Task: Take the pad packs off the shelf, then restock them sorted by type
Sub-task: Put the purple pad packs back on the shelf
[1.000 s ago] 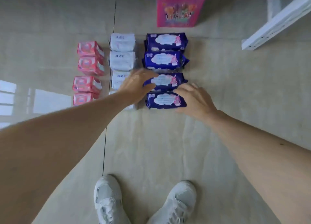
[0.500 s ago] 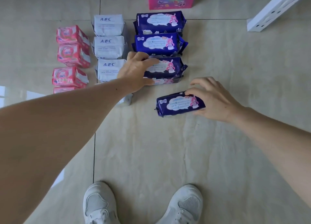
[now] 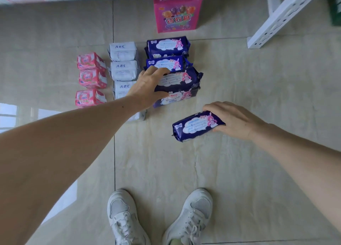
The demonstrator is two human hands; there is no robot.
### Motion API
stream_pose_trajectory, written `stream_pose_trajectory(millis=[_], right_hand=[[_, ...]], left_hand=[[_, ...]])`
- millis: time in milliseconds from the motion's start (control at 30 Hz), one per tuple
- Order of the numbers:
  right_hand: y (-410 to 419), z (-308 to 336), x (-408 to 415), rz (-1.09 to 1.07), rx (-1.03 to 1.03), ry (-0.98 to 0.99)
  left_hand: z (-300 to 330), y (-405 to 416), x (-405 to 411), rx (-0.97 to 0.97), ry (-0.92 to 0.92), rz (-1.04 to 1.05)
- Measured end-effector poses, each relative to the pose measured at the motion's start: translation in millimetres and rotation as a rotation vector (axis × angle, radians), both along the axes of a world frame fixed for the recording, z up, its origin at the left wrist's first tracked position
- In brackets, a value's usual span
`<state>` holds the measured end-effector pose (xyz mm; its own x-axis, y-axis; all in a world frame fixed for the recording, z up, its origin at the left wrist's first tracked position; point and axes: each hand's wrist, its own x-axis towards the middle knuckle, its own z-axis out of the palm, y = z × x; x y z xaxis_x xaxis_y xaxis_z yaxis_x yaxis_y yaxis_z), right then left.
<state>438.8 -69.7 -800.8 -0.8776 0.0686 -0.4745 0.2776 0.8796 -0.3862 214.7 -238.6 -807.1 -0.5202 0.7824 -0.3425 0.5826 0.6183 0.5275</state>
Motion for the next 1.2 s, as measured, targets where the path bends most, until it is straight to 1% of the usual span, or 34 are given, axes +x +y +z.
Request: stream_pose_trajectory(millis=[167, 400, 600, 733, 833, 967, 1067, 1200], right_hand=[[8, 131, -12, -0.021, 0.008, -0.029], [17, 329, -34, -0.044, -0.051, 0.036], [17, 489, -48, -0.053, -0.038, 0.12], [17, 575, -55, -0.04, 0.022, 0.196], [18, 627, -64, -0.022, 0.052, 0.242], [20, 691, -81, 0.002, 0.102, 0.292], [25, 724, -104, 0.016, 0.132, 0.334], [37, 752, -143, 0.019, 0.146, 0.36]], left_hand=[[123, 2, 0, 0.011, -0.096, 0.011], [326, -8, -13, 0.028, -0.158, -0.003], [495, -8, -30, 0.085, -0.128, -0.038], [591, -10, -42, 0.163, -0.062, -0.061], [651, -13, -47, 0.192, -0.039, -0.069], [712, -14, -60, 0.253, 0.029, -0.043], [744, -11, -79, 0.289, 0.067, -0.012], [769, -1, -118, 0.312, 0.133, -0.03]])
